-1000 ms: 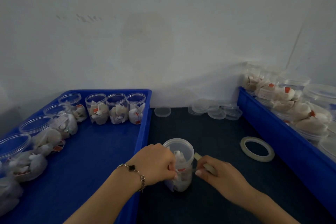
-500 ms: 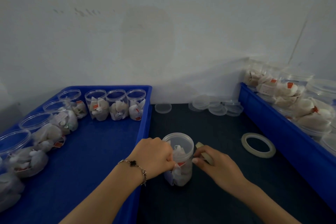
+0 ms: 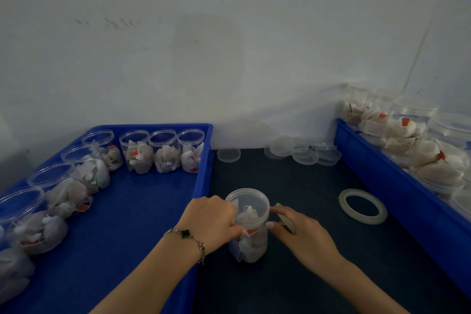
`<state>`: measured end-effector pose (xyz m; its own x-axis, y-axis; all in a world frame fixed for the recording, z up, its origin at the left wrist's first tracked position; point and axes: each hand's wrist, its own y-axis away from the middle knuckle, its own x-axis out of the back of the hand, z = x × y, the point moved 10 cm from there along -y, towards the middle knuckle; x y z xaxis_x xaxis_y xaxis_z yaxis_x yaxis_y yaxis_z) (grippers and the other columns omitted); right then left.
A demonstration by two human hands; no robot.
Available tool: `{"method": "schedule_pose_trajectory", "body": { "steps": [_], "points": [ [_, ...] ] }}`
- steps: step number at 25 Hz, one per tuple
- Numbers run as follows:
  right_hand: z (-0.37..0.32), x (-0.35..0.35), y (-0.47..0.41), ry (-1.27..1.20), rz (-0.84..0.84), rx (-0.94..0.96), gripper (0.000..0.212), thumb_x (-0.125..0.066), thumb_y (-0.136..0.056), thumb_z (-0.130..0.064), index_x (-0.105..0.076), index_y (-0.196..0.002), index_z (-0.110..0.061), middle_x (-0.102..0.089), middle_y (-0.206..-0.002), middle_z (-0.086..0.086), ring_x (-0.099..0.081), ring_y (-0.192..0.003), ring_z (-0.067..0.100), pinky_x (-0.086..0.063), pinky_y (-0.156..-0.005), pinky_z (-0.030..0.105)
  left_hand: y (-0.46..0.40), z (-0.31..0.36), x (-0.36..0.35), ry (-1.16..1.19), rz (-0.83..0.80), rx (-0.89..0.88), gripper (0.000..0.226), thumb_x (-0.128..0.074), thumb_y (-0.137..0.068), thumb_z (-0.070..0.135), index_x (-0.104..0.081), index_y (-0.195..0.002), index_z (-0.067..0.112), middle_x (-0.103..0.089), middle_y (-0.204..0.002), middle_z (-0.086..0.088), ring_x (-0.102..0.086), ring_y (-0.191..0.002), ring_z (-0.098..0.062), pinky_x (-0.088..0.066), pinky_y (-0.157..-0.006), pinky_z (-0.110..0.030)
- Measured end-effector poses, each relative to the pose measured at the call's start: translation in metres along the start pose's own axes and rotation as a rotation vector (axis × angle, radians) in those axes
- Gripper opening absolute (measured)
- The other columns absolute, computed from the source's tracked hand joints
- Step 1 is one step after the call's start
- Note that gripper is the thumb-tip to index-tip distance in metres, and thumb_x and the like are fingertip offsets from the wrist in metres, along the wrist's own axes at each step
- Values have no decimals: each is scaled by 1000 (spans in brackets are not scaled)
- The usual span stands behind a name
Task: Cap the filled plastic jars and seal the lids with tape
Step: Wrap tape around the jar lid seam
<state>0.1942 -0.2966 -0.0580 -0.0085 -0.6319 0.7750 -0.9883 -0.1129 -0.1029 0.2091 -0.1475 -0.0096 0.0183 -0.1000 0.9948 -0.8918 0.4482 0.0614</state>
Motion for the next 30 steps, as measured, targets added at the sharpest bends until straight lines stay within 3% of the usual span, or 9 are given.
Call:
{"method": "schedule_pose_trajectory", "body": {
  "steps": [3, 6, 8, 10, 15, 21, 25, 27, 30],
  "points": [
    [1, -1, -1, 2, -13, -8, 35, -47, -89, -58, -44, -123, -53, -47, -127, -29, -50, -85, -17, -40, -74, 12, 0, -6, 0, -52, 21, 55, 54, -42, -80, 74, -52, -78, 20, -48, -69, 5, -44, -60, -8, -35, -54, -22],
    [3, -2, -1, -4, -10, -10, 36, -46, -89, -59, -43, -125, -52, -51, -112, -29, -51, -87, -17, -40, -71, 10, 0, -13, 9, -30, 136, 102, 68, -44, -74, 78, -53, -106, 19, -56, -105, 2, -50, -91, -12, -43, -71, -25],
    [2, -2, -2, 4, -6, 2, 37, -46, -89, -59, -44, -125, -51, -49, -113, -30, -48, -83, -19, -39, -69, 8, -1, -14, 7, 48, 147, 79, 83, -50, -75, 73, -36, -136, 19, -40, -141, -1, -42, -122, -16, -43, -93, -32],
    [1, -2, -4, 19, -3, 18, 33, -46, -90, -58, -45, -122, -51, -48, -117, -29, -48, -81, -18, -39, -68, 9, -3, -2, 3, 85, 88, -46, 86, -52, -81, 63, -17, -149, 24, -18, -156, 3, -23, -139, -14, -28, -110, -34],
    [7, 0, -11, -14, -10, -15, 28, -50, -87, -58, -51, -115, -52, -55, -118, -26, -54, -91, -10, -42, -75, 13, -7, 9, -1, 97, -46, -136, 75, -49, -91, 49, -14, -151, 20, -9, -159, 5, -12, -144, -12, -17, -114, -29],
    [9, -1, -24, -81, -44, -41, 27, -64, -79, -55, -46, -91, -71, -63, -86, -27, -59, -83, -7, -48, -71, 18, -11, 12, -10, 46, -161, -164, 72, -45, -96, 41, -4, -151, 20, 3, -159, 5, -1, -146, -12, -14, -118, -32],
    [6, -9, -30, -191, -120, -9, 47, -70, -80, -38, -48, -116, -59, -67, -96, -26, -61, -90, -8, -52, -83, 25, -5, 9, -10, 110, -118, -195, 73, -37, -94, 54, -5, -151, 22, 3, -159, 8, 0, -145, -9, -11, -115, -29],
    [4, -10, -31, -203, -130, 24, 44, -70, -82, -36, -53, -120, -52, -67, -102, -23, -61, -94, -7, -52, -85, 27, -1, 7, -12, 142, -108, -195, 85, -46, -87, 61, -5, -151, 22, 1, -159, 9, -1, -145, -8, -13, -116, -30],
    [6, -10, -31, -226, -139, 24, 41, -70, -82, -37, -54, -115, -55, -65, -103, -27, -61, -94, -8, -52, -83, 24, -7, 5, -12, 62, -105, -182, 81, -58, -88, 43, -10, -151, 23, -5, -159, 8, -10, -145, -11, -20, -117, -35]
  ]
}}
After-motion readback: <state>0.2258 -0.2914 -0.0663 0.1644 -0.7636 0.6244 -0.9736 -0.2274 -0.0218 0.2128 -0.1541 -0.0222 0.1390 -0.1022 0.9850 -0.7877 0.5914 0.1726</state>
